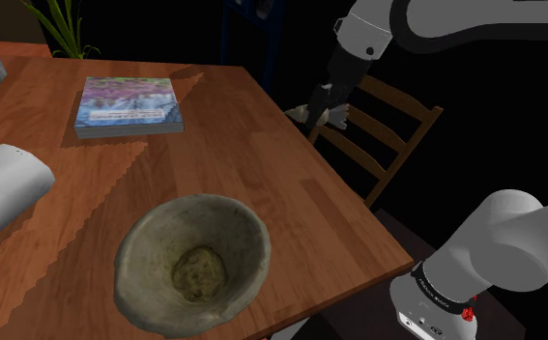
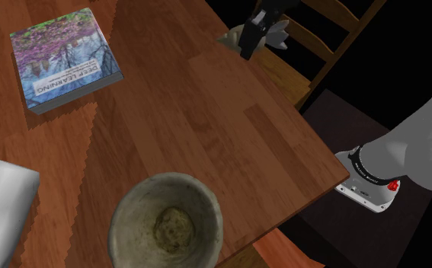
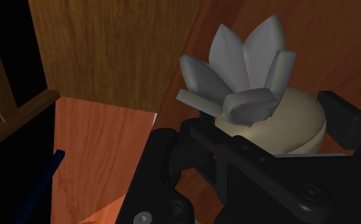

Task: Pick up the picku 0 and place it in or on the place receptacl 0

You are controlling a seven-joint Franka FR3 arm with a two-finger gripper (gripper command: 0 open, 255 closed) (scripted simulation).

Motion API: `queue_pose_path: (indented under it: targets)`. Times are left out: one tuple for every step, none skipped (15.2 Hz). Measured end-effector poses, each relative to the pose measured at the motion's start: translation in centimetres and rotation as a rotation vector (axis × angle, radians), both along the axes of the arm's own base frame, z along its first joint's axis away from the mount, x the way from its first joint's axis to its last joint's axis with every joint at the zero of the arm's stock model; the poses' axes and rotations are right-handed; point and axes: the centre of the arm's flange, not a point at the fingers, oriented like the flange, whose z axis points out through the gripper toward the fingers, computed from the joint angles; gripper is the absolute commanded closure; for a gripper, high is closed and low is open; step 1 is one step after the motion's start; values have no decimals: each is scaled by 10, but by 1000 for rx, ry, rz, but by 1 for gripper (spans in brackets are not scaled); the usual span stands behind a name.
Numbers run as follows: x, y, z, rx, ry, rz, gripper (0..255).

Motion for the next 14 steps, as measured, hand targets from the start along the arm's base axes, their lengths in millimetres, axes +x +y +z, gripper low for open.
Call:
queue_pose_path:
  targets:
    - [0, -1, 6, 0, 0, 0, 255]
    - [0, -1, 11, 0, 0, 0, 255]
    - [-1, -1, 17, 0, 0, 0, 255]
    - [-1, -1, 22, 0, 0, 0, 255]
    - [-1, -1, 28, 0, 0, 0, 255]
    - [1, 0, 34, 0, 0, 0, 255]
    - [0, 0, 39, 0, 0, 0, 255]
    - [0, 1, 44, 0, 0, 0, 255]
    - [1, 1, 49, 0, 0, 0, 255]
    - [1, -1, 54, 0, 0, 0, 255]
    - [1, 0, 59, 0, 0, 0, 255]
    - [1, 0, 64, 0, 0, 0, 255]
    - [-2, 6, 65, 0, 0, 0, 255]
    - [-5, 14, 66, 0, 0, 0, 255]
